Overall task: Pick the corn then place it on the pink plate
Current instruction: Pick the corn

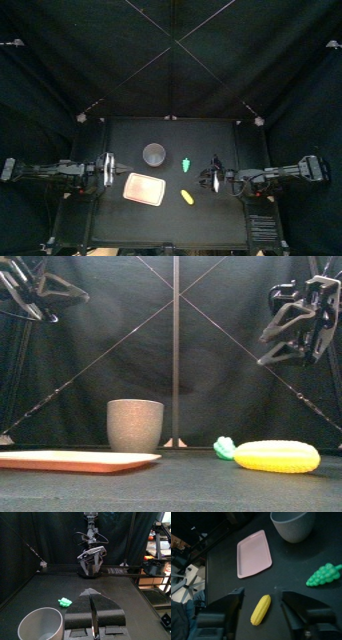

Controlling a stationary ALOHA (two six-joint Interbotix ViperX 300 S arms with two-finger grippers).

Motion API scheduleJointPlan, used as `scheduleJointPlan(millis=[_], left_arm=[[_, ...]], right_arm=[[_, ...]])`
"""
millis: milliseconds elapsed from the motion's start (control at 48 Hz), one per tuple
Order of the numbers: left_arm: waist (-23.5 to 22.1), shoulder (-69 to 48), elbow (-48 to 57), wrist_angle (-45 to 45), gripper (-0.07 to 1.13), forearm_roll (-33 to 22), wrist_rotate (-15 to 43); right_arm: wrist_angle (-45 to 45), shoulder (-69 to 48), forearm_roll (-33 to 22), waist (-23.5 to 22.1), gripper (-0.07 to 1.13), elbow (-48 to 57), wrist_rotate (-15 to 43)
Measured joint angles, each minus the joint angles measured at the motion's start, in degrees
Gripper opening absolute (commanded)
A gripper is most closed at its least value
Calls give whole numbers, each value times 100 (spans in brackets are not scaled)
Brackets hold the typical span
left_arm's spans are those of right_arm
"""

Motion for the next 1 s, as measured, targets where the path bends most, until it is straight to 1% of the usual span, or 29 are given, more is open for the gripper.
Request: scheduleJointPlan(millis=[62,229,438,708,1000], left_arm=[[0,0,-9,0,-2,0,9],[0,0,0,0,-2,0,9],[0,-9,-9,0,-3,18,9],[0,-9,79,0,-2,9,9],[-9,-9,88,9,-2,18,9]], right_arm=[[114,114,114,9,103,-44,79],[176,668,299,220,103,-255,88],[255,1661,519,466,103,-536,88],[396,2522,677,756,103,-932,88],[439,3217,844,844,103,-1195,88]])
